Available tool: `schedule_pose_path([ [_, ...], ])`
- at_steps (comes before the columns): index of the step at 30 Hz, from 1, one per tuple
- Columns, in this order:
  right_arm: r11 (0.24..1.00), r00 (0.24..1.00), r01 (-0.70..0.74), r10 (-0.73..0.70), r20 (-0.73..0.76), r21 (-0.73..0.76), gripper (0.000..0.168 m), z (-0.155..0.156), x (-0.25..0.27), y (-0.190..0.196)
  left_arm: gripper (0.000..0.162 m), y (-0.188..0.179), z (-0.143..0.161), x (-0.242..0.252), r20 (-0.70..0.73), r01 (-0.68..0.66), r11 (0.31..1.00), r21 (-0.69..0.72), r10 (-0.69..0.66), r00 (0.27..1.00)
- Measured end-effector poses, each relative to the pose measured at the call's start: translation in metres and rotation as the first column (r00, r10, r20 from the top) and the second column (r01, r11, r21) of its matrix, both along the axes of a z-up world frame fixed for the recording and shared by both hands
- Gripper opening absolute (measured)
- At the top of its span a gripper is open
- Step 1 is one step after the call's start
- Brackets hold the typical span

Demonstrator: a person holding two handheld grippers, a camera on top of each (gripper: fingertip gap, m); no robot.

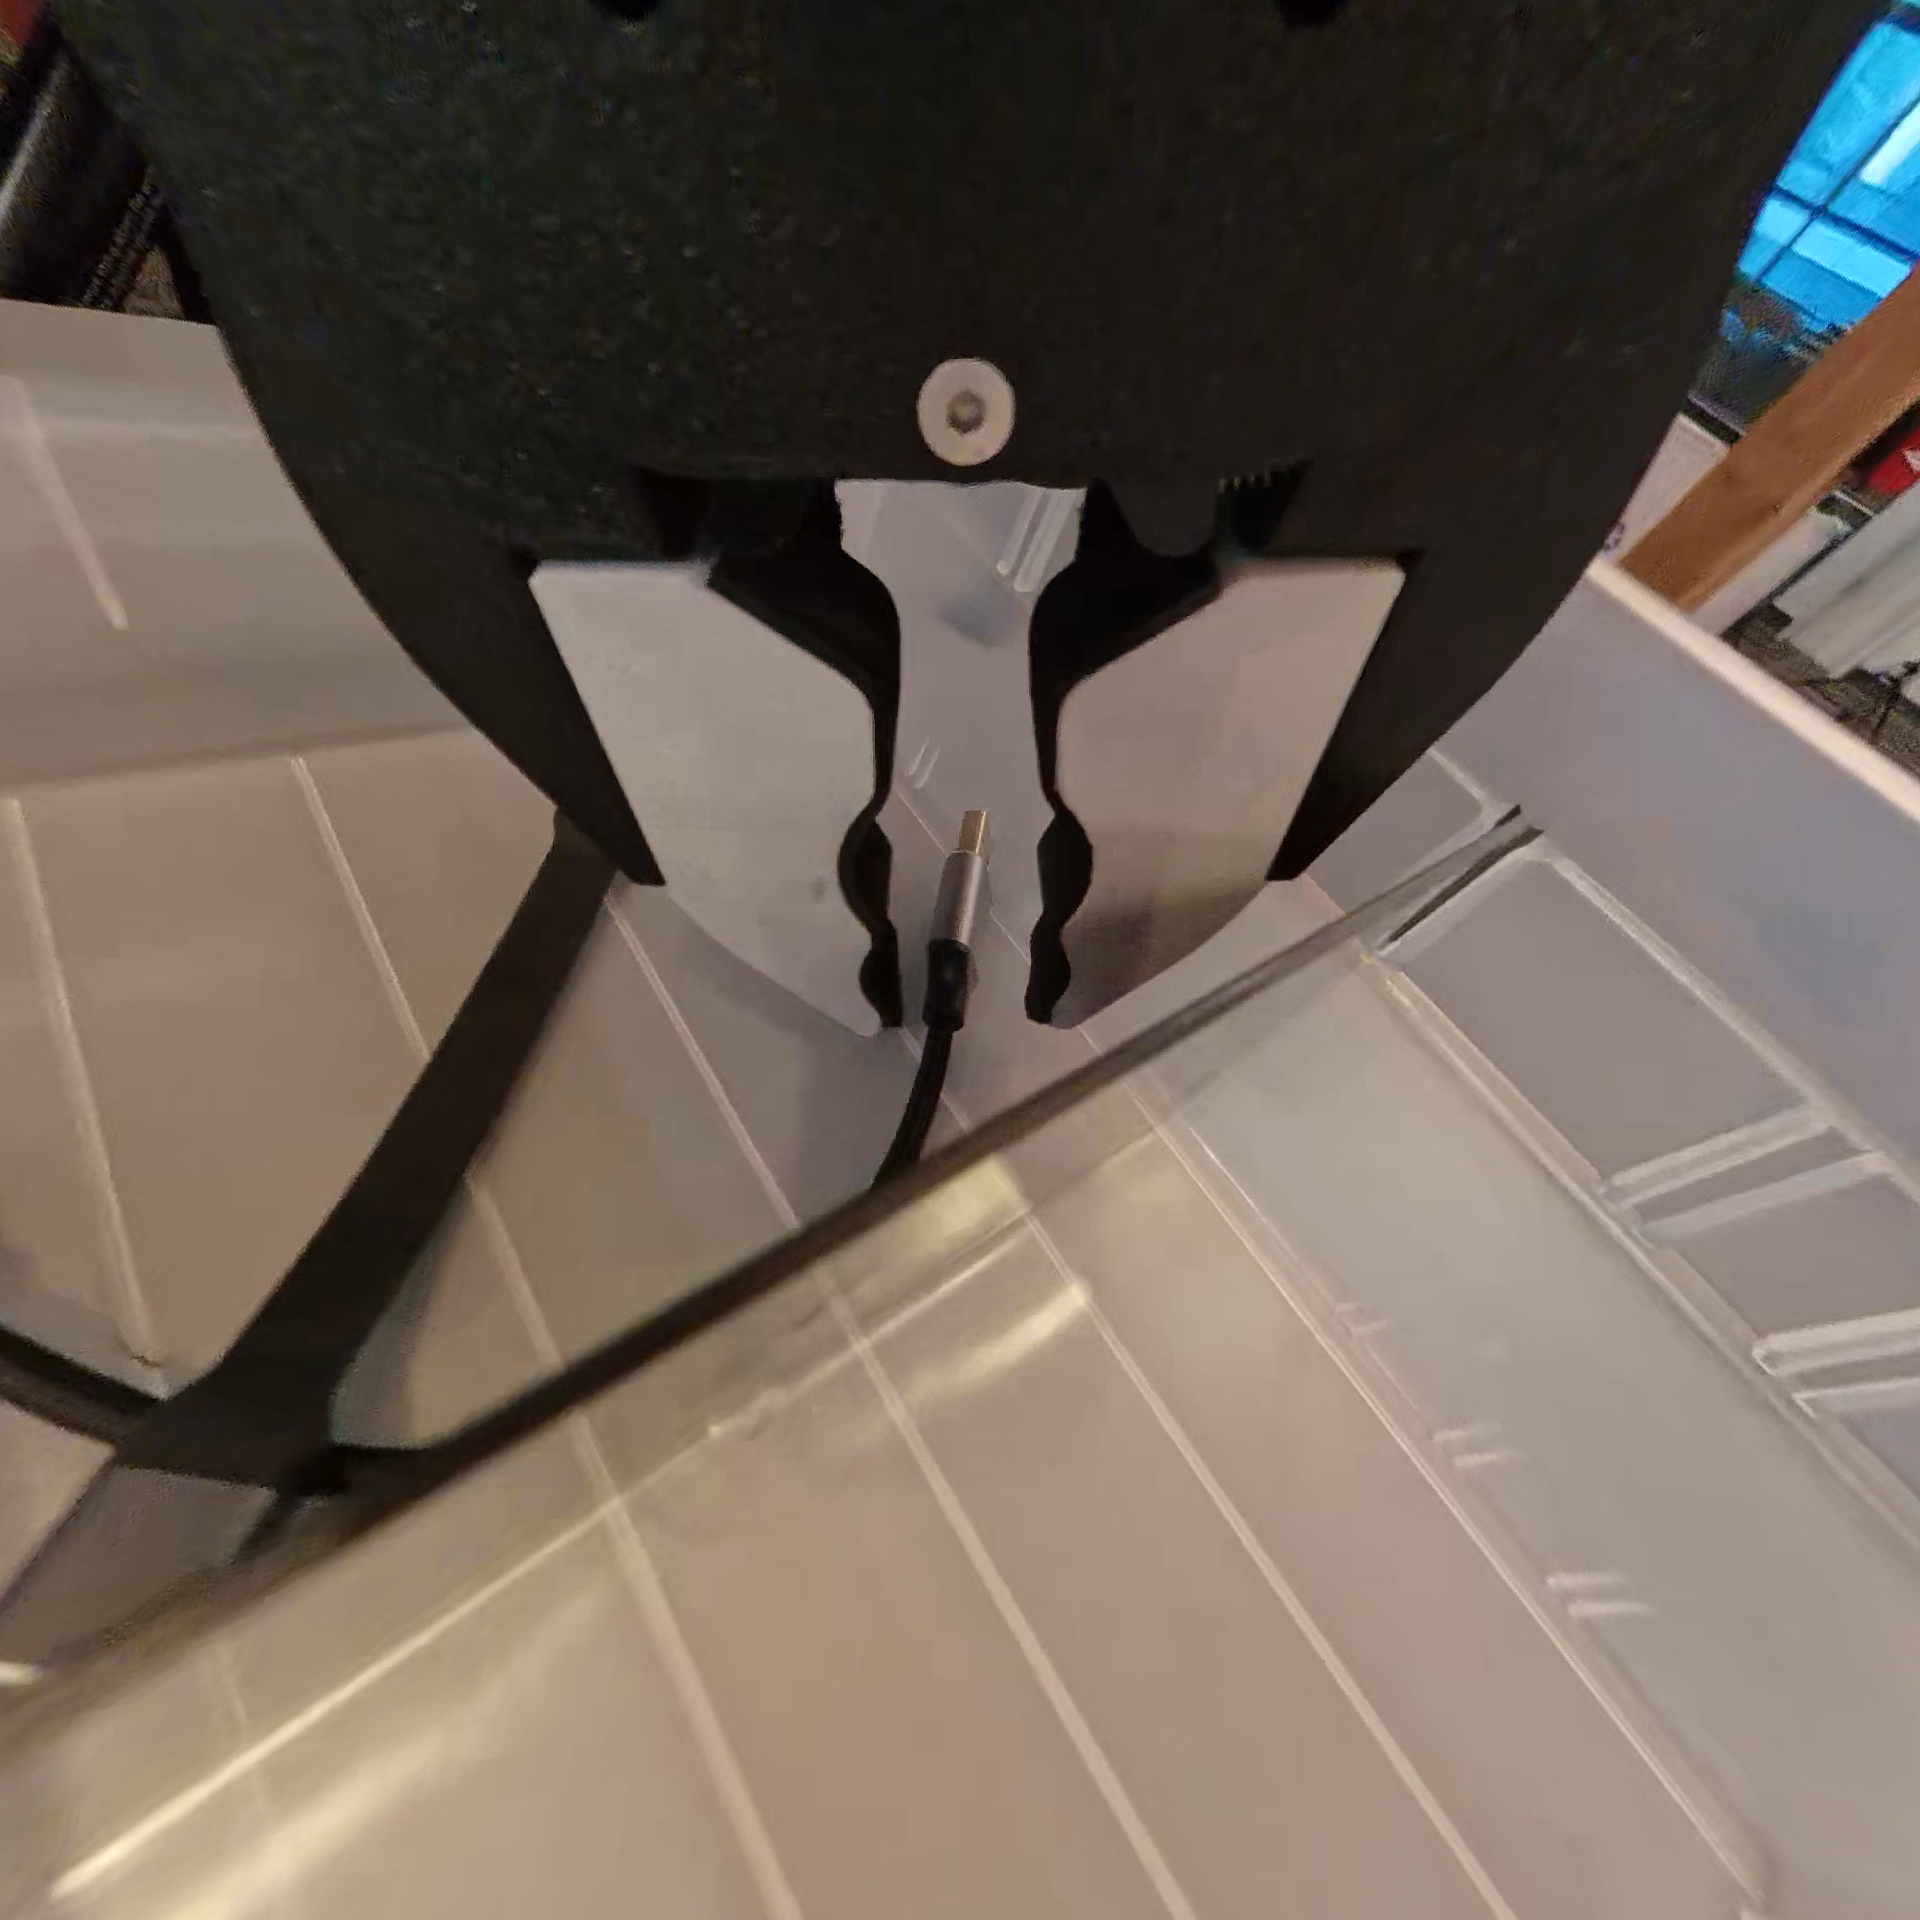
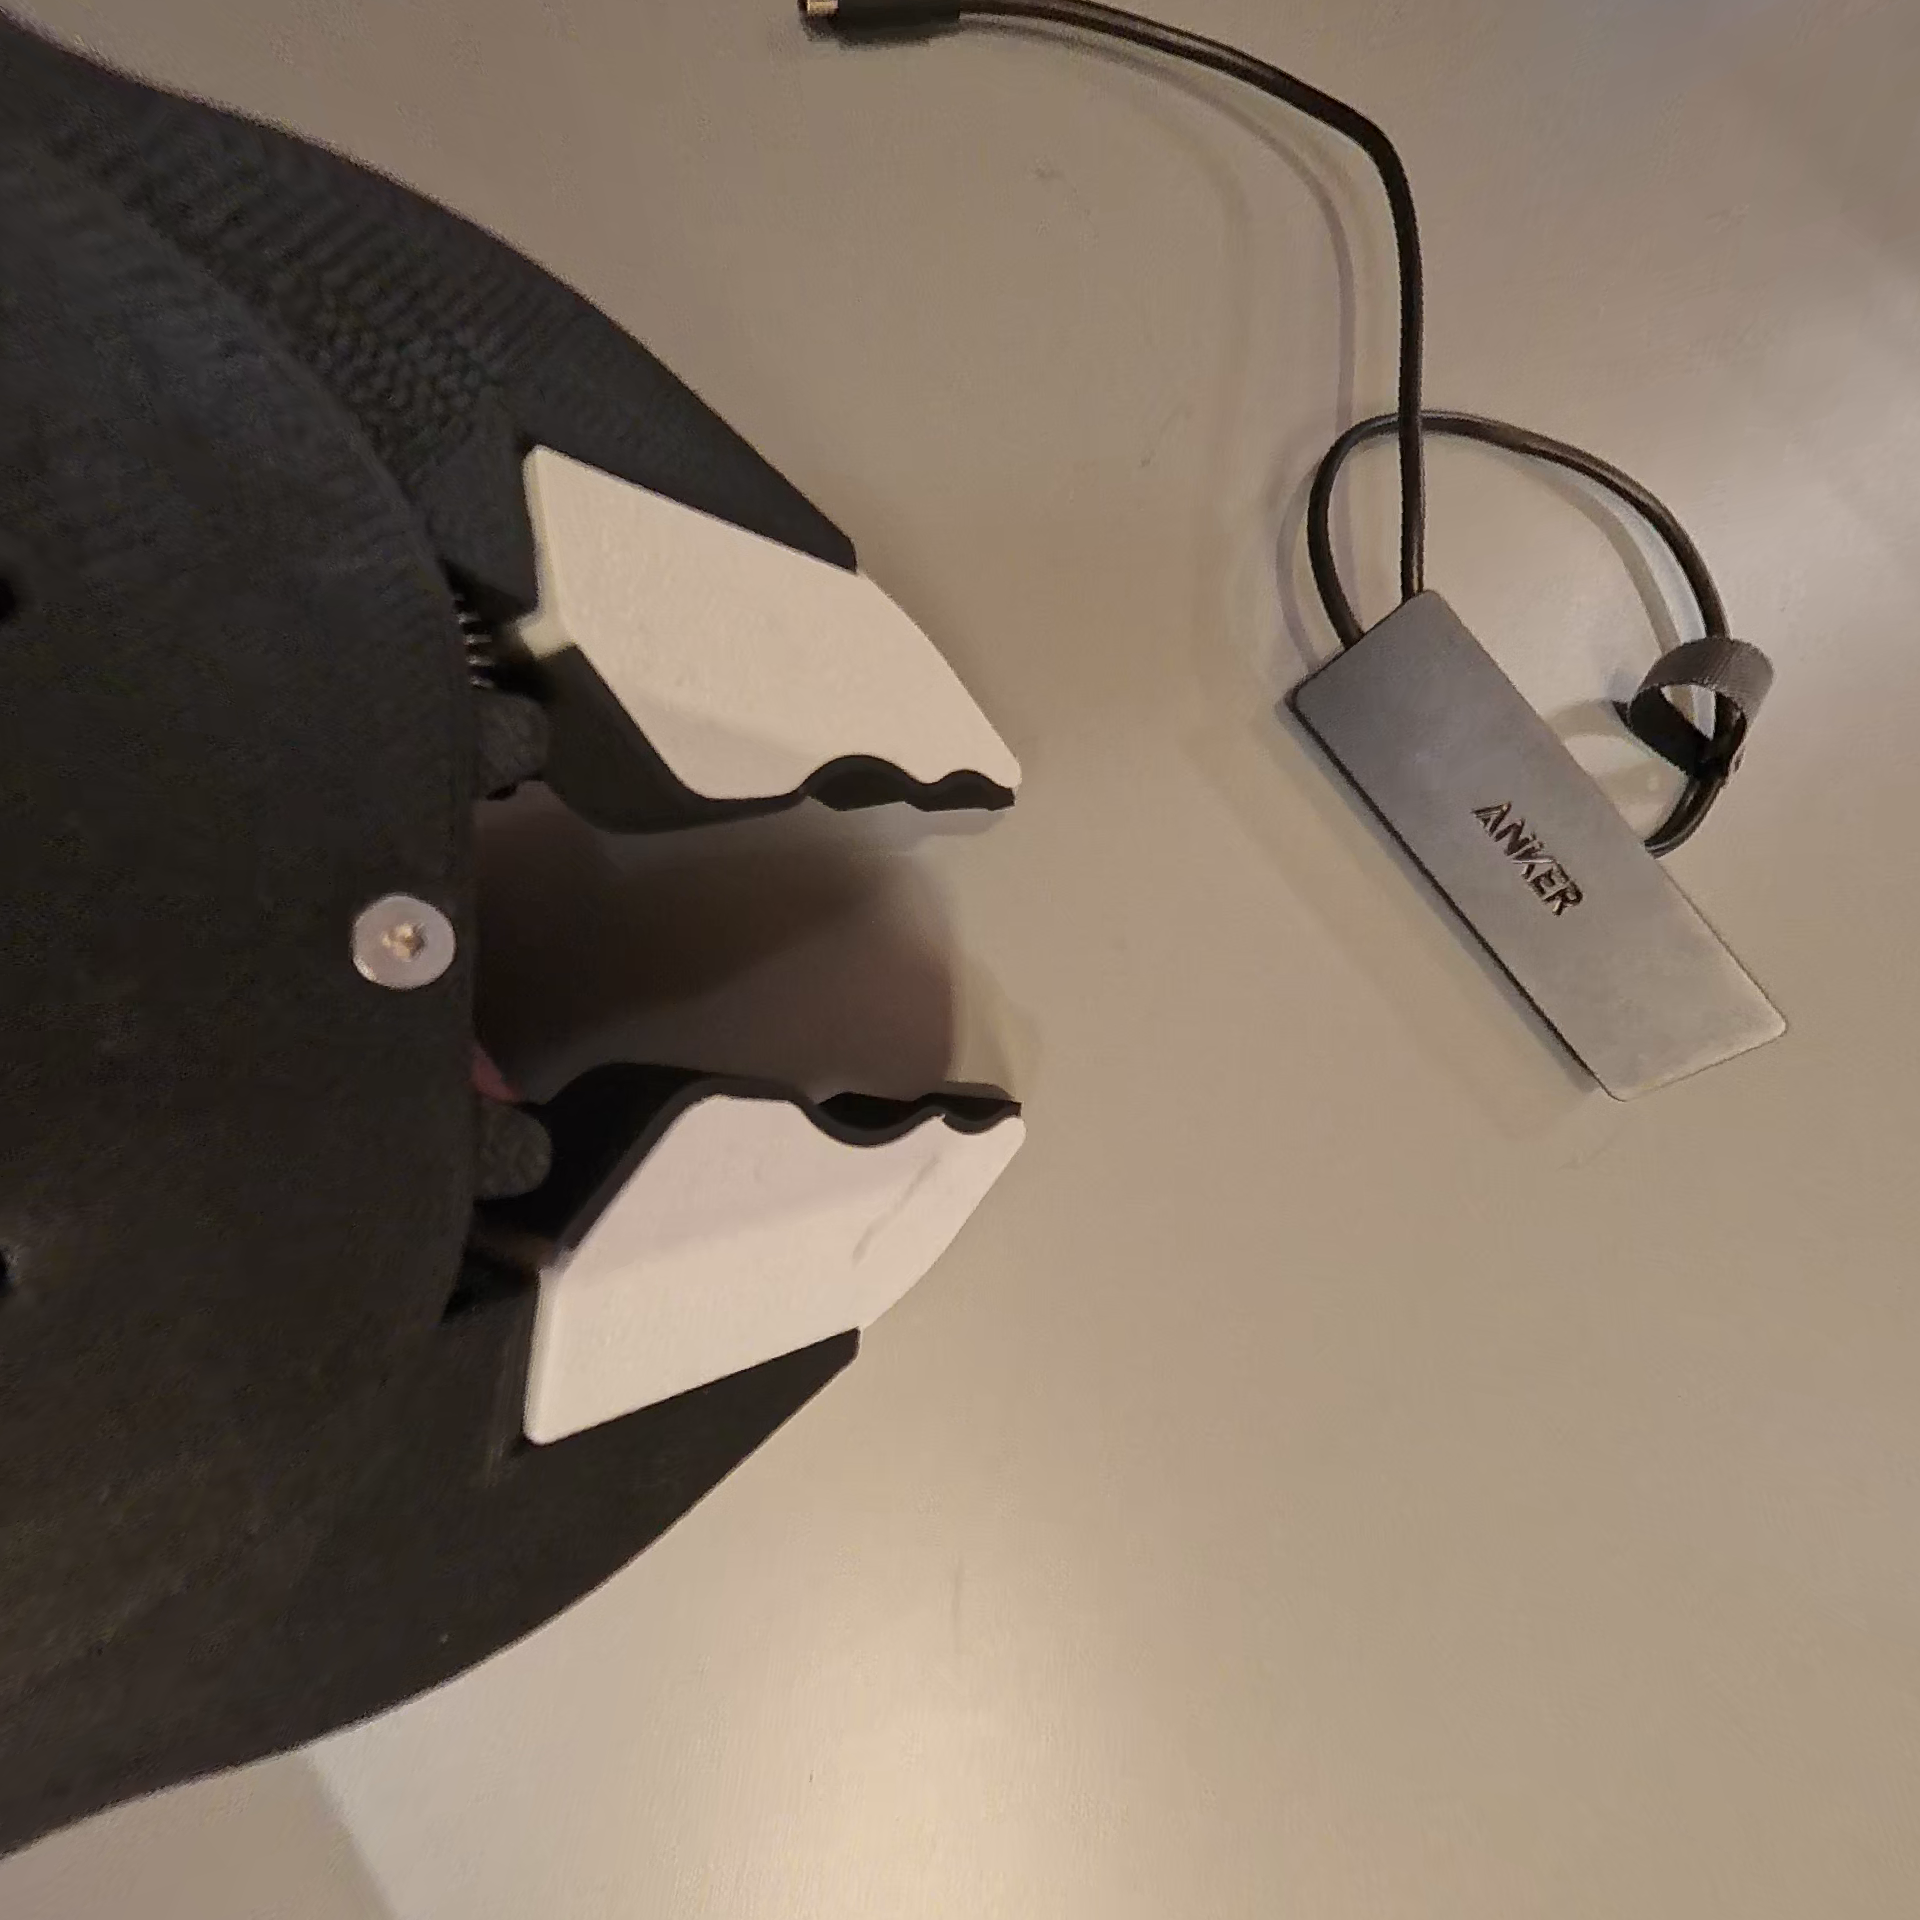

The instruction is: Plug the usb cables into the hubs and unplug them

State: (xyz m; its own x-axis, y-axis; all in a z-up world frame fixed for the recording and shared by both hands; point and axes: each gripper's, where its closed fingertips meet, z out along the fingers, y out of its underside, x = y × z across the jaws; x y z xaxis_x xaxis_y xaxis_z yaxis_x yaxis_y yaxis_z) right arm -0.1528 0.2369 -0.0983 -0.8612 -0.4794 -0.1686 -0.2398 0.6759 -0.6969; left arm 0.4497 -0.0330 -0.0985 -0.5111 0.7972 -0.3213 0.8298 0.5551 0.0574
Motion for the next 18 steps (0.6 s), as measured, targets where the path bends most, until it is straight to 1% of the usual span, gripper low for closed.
schedule_pose_path([
  [4, 1.0, 1.0, -0.006, 0.006, 0.003, 0.0, 0.052, 0.0, 0.001, 0.001, 0.008, 0.004, -0.004, -0.002, -0.06, -0.092, 0.993, 0.077, 0.097, 0.994],
  [8, 1.0, 1.0, -0.012, 0.012, 0.013, 0.0, 0.052, 0.001, 0.001, 0.002, 0.008, 0.004, -0.004, -0.002, -0.081, -0.107, 0.99, 0.095, 0.115, 0.99],
  [12, 1.0, 1.0, -0.017, 0.017, 0.016, -0.004, 0.052, 0.002, 0.002, 0.003, 0.008, 0.005, 0.002, -0.003, -0.087, -0.066, 0.997, 0.04, 0.069, 0.994],
  [15, 1.0, 1.0, -0.019, 0.019, 0.02, -0.006, 0.052, 0.002, 0.002, 0.003, 0.007, 0.008, 0.022, -0.002, -0.093, -0.055, 0.998, -0.04, 0.051, 0.994],
  [18, 1.0, 0.999, -0.022, 0.022, 0.023, -0.006, 0.053, 0.002, 0.002, 0.004, 0.007, 0.012, 0.058, -0.003, -0.098, -0.033, 0.991, -0.133, 0.02, 0.995],
])
